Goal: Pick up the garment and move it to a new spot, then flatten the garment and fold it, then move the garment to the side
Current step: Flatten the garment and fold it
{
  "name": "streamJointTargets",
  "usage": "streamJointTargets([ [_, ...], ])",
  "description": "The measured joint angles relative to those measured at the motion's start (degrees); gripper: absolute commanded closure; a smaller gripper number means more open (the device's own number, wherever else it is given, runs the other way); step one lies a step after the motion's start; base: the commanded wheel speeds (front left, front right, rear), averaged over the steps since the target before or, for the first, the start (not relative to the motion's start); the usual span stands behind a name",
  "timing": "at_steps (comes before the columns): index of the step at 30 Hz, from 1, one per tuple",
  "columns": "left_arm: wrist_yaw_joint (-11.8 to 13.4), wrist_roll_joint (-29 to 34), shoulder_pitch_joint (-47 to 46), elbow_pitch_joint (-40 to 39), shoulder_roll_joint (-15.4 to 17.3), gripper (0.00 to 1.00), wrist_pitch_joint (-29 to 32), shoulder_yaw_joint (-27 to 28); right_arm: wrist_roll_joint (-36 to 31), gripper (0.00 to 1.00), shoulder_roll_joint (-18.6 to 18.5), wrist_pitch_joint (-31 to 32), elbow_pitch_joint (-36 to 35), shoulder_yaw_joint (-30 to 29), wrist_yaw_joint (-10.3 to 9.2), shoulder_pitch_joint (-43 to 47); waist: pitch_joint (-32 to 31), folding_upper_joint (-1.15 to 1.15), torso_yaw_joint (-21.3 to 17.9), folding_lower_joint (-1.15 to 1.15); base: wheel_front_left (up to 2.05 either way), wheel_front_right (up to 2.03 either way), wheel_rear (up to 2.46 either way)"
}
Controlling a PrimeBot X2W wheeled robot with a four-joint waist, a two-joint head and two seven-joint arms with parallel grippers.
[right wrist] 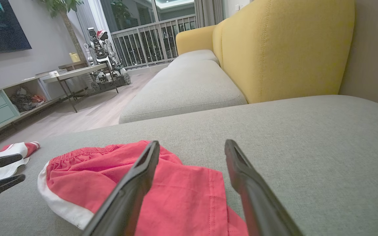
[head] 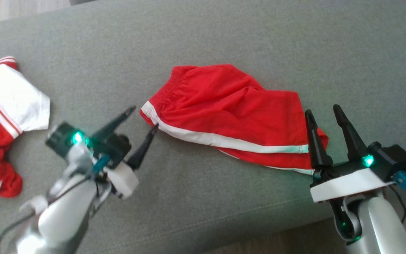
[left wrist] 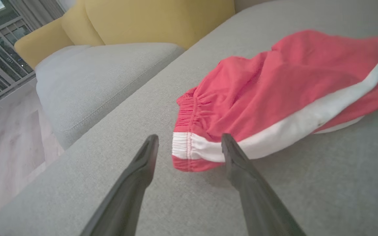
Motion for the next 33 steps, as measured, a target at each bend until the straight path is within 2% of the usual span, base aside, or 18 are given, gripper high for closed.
streamJointTargets([
  [3,0.01,2.46,-4.32,4.35,-0.14,0.0,0.0,-1.08,-0.01,0.0,0.0,0.0,-0.38,0.44,0.0,-0.06,1.0,0.0,-0.32,0.0,0.0,0.0,0.0],
  [13,-1.55,0.6,-11.96,16.25,-1.83,0.0,0.0,-3.7,-0.77,0.0,0.0,0.0,-1.37,0.47,0.0,-1.62,5.21,0.0,-1.09,0.0,0.0,0.0,0.0],
  [21,-2.02,-2.38,-13.45,15.92,-1.46,0.0,-0.01,-11.89,-1.19,0.0,0.0,0.0,-1.38,0.21,0.0,-1.85,5.53,0.0,-1.13,0.0,0.0,0.0,0.0],
  [22,-2.02,-2.98,-13.49,15.68,-1.26,0.1,-0.01,-12.27,-1.19,0.0,0.0,0.0,-1.38,0.22,0.0,-1.85,5.43,0.0,-1.13,0.0,0.0,0.0,0.0],
  [23,-2.02,-3.48,-13.52,15.55,-1.05,0.13,0.0,-12.67,-1.19,0.0,0.0,0.0,-1.38,0.21,0.0,-1.85,5.34,0.0,-1.12,0.0,0.0,0.0,0.0],
  [26,-2.02,-3.83,-13.69,15.21,-0.62,0.45,-0.01,-13.24,-1.19,0.0,-0.01,0.0,-1.38,0.4,0.0,-1.85,5.13,0.0,-1.1,0.0,0.0,0.0,0.0],
  [29,-2.02,-3.83,-13.78,14.67,-0.46,0.53,-0.01,-13.21,-1.2,0.0,-0.01,0.0,-1.38,0.44,0.0,-1.85,4.94,0.0,-1.05,0.0,0.0,0.0,0.0],
  [31,-2.02,-3.83,-13.78,13.63,-0.2,0.73,0.0,-13.21,-1.23,0.0,-0.01,0.0,-1.38,0.44,0.0,-1.84,4.63,0.0,-0.97,0.0,0.0,0.0,0.0],
  [32,-2.02,-3.81,-13.76,12.99,-0.05,0.73,0.0,-13.21,-1.29,0.0,-0.01,0.0,-1.38,0.43,0.0,-1.82,4.45,0.0,-0.9,0.0,0.0,0.0,0.0],
  [33,-2.02,-3.74,-13.67,12.28,0.11,0.86,0.0,-13.21,-1.29,0.0,-0.01,0.0,-1.36,0.42,0.0,-1.81,4.26,0.0,-0.8,0.0,0.0,0.0,0.0],
])
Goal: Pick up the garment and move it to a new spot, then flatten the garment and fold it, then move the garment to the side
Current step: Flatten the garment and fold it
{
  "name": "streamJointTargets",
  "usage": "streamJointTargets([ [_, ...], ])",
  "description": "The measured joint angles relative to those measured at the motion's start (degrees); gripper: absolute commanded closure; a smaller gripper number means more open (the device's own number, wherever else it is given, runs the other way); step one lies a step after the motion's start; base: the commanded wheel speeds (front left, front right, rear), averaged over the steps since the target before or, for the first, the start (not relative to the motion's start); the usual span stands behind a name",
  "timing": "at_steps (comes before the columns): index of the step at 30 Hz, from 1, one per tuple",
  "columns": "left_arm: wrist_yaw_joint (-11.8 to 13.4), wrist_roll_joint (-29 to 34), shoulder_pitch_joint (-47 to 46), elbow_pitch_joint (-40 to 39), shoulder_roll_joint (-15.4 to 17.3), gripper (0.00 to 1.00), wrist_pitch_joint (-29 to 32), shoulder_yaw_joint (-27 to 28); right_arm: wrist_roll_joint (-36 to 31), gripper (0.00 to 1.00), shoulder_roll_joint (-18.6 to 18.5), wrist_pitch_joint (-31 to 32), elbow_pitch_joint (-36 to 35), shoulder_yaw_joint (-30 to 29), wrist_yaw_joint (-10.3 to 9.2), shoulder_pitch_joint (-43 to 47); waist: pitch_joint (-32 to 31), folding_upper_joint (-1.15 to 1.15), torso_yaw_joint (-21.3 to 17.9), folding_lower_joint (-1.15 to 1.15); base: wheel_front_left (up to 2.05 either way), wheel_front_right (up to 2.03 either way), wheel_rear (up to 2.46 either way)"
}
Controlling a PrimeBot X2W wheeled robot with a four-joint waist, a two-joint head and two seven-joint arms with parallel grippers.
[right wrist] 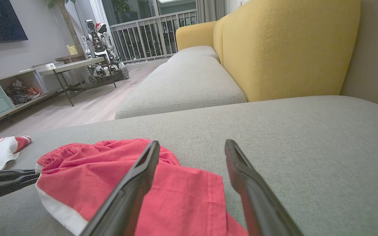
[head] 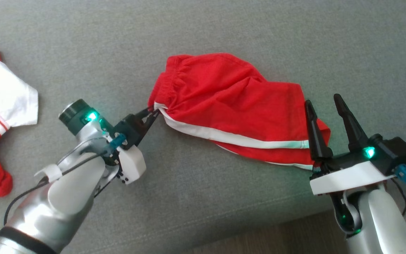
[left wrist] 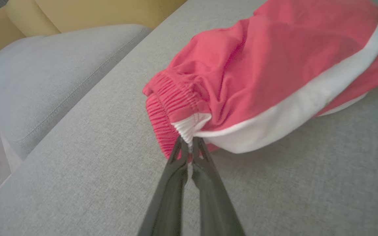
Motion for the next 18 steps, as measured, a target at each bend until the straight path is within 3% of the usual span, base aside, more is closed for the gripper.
streamJointTargets([
  [1,0.0,0.02,0.21,-0.83,0.19,1.0,-0.01,-0.03,-0.01,0.0,0.0,0.0,0.02,-0.03,0.0,0.03,-0.21,0.0,0.13,0.0,0.0,0.0,0.0],
  [11,1.09,-2.49,9.43,-9.29,2.05,1.0,-0.01,0.51,-0.47,0.0,0.0,0.0,1.34,1.01,0.0,0.82,-2.92,0.0,2.11,0.0,0.0,0.0,0.0],
  [18,3.11,-7.28,17.93,-14.14,3.58,1.0,0.0,4.13,-1.59,0.0,0.0,0.01,9.16,-0.91,0.0,3.13,-4.22,0.0,3.99,0.0,0.0,0.0,0.0],
])
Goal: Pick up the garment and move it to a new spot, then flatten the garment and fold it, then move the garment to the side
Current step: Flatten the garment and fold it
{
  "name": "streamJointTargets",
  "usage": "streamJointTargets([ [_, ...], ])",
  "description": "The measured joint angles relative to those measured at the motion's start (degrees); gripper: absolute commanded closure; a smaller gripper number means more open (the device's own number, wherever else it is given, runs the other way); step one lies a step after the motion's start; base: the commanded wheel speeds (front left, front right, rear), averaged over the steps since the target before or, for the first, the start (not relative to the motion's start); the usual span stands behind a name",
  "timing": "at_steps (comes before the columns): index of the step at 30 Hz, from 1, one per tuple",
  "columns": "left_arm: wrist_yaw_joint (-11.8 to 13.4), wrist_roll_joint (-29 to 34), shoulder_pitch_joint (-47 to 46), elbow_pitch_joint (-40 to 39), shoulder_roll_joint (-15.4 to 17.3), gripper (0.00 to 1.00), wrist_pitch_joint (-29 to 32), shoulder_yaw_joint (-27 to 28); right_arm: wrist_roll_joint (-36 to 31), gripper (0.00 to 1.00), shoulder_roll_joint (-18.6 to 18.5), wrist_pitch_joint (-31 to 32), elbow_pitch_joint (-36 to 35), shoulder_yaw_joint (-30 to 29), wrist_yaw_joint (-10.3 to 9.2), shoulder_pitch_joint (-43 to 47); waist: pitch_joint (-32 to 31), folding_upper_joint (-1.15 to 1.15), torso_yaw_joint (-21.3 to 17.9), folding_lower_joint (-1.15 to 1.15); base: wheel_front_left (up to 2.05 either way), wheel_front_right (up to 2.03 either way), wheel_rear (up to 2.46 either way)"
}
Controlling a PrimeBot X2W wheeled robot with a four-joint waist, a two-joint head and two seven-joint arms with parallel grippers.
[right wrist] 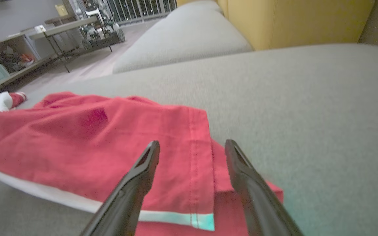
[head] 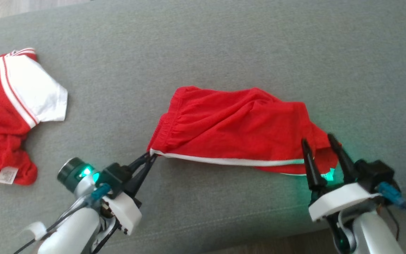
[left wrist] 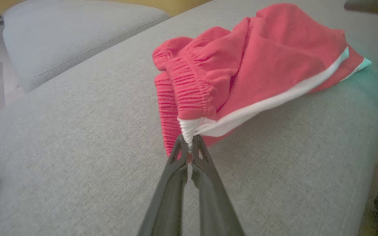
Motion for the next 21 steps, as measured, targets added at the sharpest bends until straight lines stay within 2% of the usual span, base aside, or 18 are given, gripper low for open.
streamJointTargets([
  [5,1.49,-2.08,1.9,-2.11,0.13,1.0,0.0,3.04,0.07,0.0,0.0,0.0,10.31,0.91,0.0,-0.17,0.18,0.0,1.37,0.0,0.0,0.0,0.0],
  [9,1.53,-2.33,1.94,-2.82,0.1,1.0,0.0,3.83,0.22,0.0,0.01,-0.15,15.8,2.58,0.0,-0.49,0.89,0.0,1.53,0.0,0.0,0.0,0.0],
  [21,1.7,-1.72,1.93,-3.21,-0.01,1.0,0.0,5.5,0.59,0.0,-0.12,-0.64,15.55,6.86,0.0,-2.18,2.38,0.0,1.14,0.0,0.0,0.0,0.0],
])
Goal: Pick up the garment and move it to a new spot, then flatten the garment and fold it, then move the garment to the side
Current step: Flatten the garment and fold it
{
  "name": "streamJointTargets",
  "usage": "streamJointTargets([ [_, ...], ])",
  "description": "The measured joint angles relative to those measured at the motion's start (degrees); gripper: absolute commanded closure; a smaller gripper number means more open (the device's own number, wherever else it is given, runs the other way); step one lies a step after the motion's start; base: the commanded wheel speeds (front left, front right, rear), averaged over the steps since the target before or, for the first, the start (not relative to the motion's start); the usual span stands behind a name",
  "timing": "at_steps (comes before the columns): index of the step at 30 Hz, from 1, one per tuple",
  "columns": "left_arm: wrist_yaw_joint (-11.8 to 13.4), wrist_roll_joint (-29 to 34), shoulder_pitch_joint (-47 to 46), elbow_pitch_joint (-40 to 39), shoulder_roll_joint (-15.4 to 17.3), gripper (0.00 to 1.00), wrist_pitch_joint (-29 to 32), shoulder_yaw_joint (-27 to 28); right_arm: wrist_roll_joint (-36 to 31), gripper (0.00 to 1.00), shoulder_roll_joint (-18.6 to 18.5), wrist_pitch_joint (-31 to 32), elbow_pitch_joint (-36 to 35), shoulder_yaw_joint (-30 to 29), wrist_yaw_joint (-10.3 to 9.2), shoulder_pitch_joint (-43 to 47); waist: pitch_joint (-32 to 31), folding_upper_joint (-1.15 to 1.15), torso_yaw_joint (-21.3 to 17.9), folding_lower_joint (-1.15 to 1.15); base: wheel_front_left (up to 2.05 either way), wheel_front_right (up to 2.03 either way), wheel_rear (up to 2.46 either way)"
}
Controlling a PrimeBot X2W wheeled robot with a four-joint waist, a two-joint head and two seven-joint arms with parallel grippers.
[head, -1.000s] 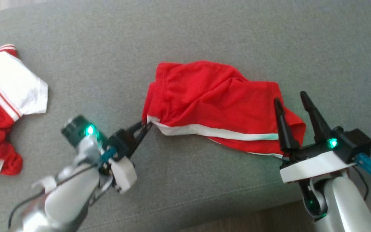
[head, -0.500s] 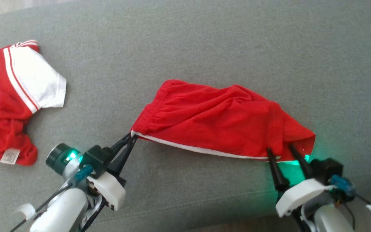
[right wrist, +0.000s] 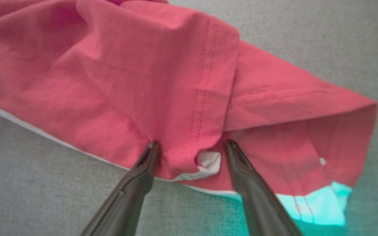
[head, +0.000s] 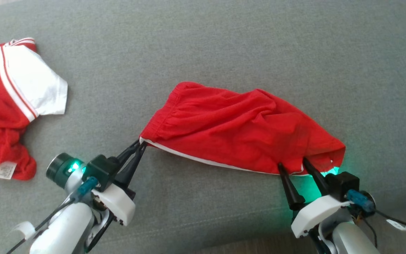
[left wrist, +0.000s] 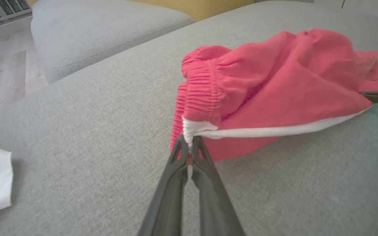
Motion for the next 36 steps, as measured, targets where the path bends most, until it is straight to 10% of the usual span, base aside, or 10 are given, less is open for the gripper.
streamJointTargets([
  [9,-0.36,0.58,-0.26,0.02,-0.13,1.0,0.0,0.65,-2.04,0.0,-0.09,0.19,-0.07,0.48,-0.01,-0.03,0.83,0.0,-0.18,0.0,0.0,0.0,0.0],
  [10,-0.37,0.59,-0.38,0.02,-0.13,1.0,0.0,0.89,-2.38,0.15,-0.16,0.44,-0.47,0.54,-0.01,0.09,0.97,0.0,-0.16,0.0,0.0,0.0,0.0],
  [12,-0.6,0.81,-0.51,0.01,-0.13,1.0,0.0,1.41,-3.12,1.0,-0.22,1.05,-1.86,0.62,-0.01,0.75,1.21,0.0,-0.16,0.0,0.0,0.0,0.0],
  [28,-4.33,-13.86,-3.49,-11.13,-0.13,1.0,3.26,4.78,6.25,1.0,0.12,10.45,-27.29,-4.88,0.0,6.08,-3.31,0.0,-1.6,0.0,0.0,0.0,0.0],
  [36,-4.38,-19.71,-15.25,-15.11,1.3,1.0,5.3,5.03,5.52,1.0,0.07,12.57,-26.66,-8.59,0.0,-7.71,-4.66,0.0,-2.19,0.0,0.0,0.0,0.0],
])
